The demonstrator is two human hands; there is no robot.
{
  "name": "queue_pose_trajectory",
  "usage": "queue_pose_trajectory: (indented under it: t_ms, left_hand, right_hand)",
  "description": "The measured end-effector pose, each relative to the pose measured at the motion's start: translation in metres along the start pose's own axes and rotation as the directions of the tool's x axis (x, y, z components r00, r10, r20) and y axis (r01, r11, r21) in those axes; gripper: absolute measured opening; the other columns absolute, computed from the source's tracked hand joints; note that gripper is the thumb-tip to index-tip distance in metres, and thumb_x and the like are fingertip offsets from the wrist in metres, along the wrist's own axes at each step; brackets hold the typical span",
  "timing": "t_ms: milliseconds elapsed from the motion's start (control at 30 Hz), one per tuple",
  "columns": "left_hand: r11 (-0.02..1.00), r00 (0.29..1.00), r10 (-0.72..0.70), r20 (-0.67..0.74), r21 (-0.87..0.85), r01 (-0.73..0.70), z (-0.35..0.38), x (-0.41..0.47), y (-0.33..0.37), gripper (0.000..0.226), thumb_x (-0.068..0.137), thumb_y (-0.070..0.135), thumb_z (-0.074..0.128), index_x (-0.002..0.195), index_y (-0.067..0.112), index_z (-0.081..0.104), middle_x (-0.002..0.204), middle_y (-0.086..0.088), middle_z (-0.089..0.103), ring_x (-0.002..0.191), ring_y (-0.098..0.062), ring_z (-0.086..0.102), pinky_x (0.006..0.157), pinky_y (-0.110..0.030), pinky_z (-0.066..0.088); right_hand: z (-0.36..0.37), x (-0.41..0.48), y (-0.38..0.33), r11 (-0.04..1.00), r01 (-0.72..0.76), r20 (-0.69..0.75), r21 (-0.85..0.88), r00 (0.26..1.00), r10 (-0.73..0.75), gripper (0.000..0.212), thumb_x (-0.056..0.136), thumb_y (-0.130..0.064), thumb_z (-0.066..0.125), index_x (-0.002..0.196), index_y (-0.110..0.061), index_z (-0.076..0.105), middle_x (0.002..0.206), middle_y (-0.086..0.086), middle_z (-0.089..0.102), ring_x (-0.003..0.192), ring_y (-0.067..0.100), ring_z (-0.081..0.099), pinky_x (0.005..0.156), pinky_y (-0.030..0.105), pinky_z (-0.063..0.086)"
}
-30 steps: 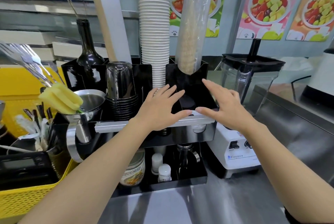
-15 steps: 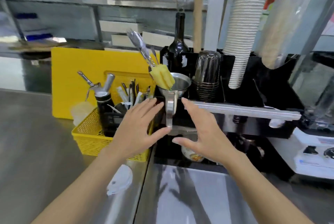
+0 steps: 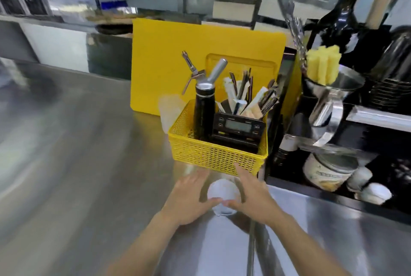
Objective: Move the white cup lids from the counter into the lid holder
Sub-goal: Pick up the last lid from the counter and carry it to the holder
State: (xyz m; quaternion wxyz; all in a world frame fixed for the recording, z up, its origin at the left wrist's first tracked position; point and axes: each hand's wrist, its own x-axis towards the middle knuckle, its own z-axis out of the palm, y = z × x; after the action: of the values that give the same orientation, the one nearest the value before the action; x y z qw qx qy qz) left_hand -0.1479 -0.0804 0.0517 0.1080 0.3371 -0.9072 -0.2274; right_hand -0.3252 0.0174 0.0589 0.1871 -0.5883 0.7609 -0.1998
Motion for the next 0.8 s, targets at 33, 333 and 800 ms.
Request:
queue_pose_trajectory:
  t_ms: [33,333,800]
  left_hand:
    - [1.000,0.999,-0.012,0.031,-0.026,0.013,0.009,0.000,-0.004,0.089,0.071,0.076,0.039,0.142,0.025,0.021,0.151,0.002,0.028,0.139,-0.018,0.024,0.113,-0.039,0.020]
    - [0.967,0.999,-0.033,-0.031,-0.252,0.024,0.049,0.005,-0.010,0.058,0.080,0.040,0.063,0.131,0.032,0.038,0.133,0.008,0.049,0.126,-0.016,0.039,0.097,-0.025,0.025]
    - [0.854,0.858,0.271,-0.437,-0.302,-0.424,-0.093,0.058,0.164,0.061,0.081,0.045,0.062,0.135,0.030,0.038,0.140,0.011,0.044,0.129,-0.010,0.035,0.111,-0.043,0.029]
  right_hand:
    - [0.009,-0.001,0.005,0.999,-0.040,0.020,0.036,0.999,0.039,0.104,0.066,-0.067,0.062,0.143,-0.032,0.003,0.155,-0.005,0.017,0.141,0.019,0.015,0.113,0.043,0.012]
    - [0.043,-0.008,0.010,0.995,-0.070,-0.070,0.074,0.995,0.075,0.084,0.071,-0.059,0.063,0.138,-0.026,0.025,0.145,-0.005,0.036,0.131,0.017,0.030,0.105,0.033,0.022]
    - [-0.174,-0.060,-0.040,0.972,0.168,-0.655,0.164,0.756,-0.020,0.086,0.067,-0.049,0.072,0.136,-0.019,0.031,0.132,-0.012,0.036,0.128,0.011,0.032,0.104,0.027,0.026]
